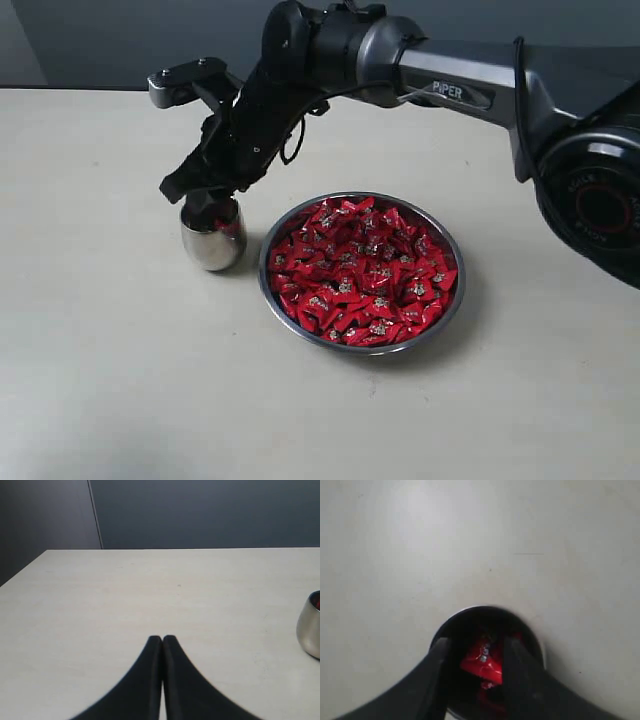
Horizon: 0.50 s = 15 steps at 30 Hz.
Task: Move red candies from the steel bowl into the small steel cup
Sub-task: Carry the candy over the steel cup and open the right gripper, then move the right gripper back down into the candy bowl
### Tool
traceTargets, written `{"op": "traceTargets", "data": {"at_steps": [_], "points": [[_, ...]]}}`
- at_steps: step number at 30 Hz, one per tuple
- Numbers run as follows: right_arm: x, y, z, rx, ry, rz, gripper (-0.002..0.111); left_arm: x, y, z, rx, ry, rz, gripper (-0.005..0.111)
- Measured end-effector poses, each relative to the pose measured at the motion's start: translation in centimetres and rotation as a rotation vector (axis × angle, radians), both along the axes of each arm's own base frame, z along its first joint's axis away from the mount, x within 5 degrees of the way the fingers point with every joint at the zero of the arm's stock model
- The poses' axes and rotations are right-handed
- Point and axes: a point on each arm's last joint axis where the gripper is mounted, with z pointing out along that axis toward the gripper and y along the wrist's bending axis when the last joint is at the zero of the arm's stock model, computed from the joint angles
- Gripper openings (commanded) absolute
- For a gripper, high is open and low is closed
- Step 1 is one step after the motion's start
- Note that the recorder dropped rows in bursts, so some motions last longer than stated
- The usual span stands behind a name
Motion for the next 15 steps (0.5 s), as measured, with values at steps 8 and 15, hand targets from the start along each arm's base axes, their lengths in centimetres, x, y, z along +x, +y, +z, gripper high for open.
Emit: {"op": "traceTargets", "data": {"at_steps": [8, 15], "points": [[0.2, -1.2, 4.4, -0.016, -0.142, -0.045, 0.000, 0.0, 0.0, 0.0, 0.000, 0.000, 0.000, 0.000], [1.0, -2.7, 6.3, -0.083, -0.241, -0.199, 0.000, 0.0, 0.0, 0.0, 0.000, 0.000, 0.000, 0.000]]}}
